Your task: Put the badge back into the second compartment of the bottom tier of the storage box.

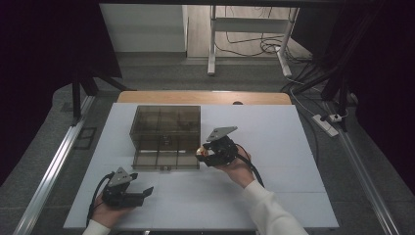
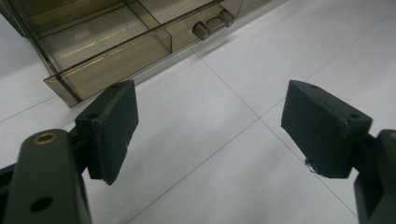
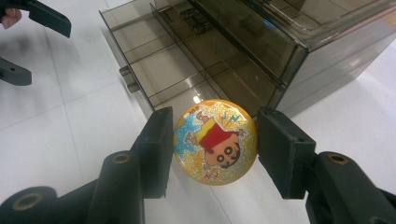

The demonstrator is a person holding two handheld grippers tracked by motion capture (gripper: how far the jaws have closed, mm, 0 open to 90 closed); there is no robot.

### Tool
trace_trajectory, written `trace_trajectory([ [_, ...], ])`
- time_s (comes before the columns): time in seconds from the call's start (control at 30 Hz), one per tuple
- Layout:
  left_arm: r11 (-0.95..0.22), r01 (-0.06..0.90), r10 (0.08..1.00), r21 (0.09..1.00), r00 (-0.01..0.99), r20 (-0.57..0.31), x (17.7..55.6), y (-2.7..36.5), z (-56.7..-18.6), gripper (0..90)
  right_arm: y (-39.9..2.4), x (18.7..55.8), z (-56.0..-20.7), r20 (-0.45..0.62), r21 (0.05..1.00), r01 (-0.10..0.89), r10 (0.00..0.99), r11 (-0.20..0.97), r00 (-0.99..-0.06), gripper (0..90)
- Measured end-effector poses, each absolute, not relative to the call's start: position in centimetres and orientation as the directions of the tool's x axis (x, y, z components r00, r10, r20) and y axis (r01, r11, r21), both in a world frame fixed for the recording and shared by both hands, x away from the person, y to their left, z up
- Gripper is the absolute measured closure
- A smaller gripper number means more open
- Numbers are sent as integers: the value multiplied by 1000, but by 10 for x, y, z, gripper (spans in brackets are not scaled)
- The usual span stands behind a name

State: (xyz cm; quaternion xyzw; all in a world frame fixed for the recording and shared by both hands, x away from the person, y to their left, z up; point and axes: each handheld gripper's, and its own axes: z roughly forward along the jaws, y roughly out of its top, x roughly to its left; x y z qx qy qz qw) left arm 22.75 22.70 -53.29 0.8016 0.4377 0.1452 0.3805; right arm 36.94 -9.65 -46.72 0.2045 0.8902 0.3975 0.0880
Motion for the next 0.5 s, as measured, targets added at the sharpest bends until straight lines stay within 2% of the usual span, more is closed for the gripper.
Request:
trace_trajectory([
  [0.5,-326,590,812,738,575,-100,228,227,-533,200,-87,368,-471,10,748,294,433,596,-901,477],
])
